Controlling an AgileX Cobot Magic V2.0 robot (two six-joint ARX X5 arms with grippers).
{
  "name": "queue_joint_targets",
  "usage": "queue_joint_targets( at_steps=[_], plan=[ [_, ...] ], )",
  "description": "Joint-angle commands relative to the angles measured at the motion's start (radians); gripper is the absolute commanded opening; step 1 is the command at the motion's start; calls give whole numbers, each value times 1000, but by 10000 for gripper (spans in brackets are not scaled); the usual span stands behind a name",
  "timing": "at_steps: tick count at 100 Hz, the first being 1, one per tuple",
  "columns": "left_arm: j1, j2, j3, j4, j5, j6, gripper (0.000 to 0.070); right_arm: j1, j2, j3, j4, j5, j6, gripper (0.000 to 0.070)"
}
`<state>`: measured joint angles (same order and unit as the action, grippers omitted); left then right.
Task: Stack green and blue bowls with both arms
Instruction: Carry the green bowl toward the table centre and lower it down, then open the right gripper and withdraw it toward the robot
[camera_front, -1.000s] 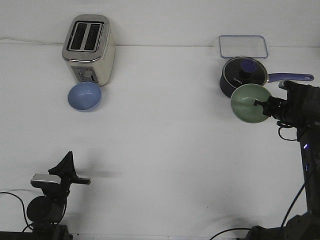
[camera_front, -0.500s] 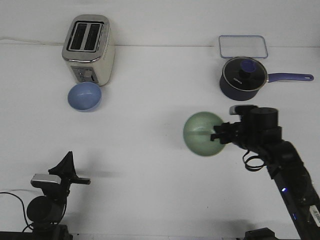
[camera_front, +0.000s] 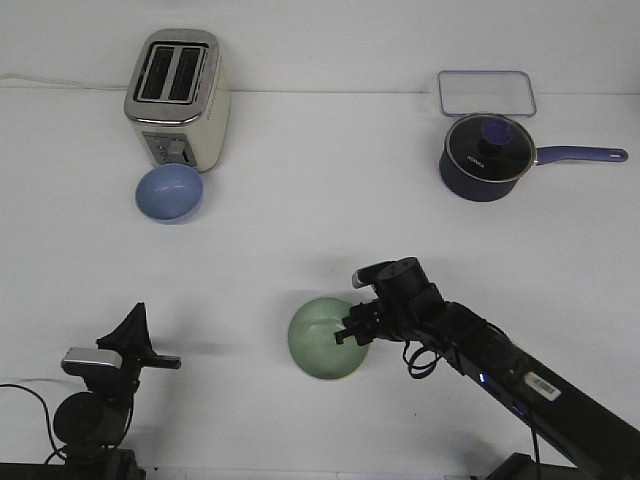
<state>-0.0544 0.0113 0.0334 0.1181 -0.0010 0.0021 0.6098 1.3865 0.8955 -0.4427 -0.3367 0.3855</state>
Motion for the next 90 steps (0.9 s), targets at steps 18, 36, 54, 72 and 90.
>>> queue_joint_targets(
  at_steps=[18, 36, 54, 72, 90],
  plan=[
    [2, -2, -19, 11, -2, 5, 15, 13, 105, 11, 12, 6, 6, 0],
    [2, -2, -19, 11, -2, 5, 15, 13, 114, 10, 11, 12, -15, 213],
    [2, -2, -19, 25, -2, 5, 14, 2, 92, 13, 24, 12, -44, 296],
    [2, -2, -5, 80, -3, -92, 11, -66, -42, 41, 29, 12, -79, 296],
    [2, -1, 29, 87, -3, -302, 12, -227, -238, 69, 45, 55, -147, 296]
  ],
)
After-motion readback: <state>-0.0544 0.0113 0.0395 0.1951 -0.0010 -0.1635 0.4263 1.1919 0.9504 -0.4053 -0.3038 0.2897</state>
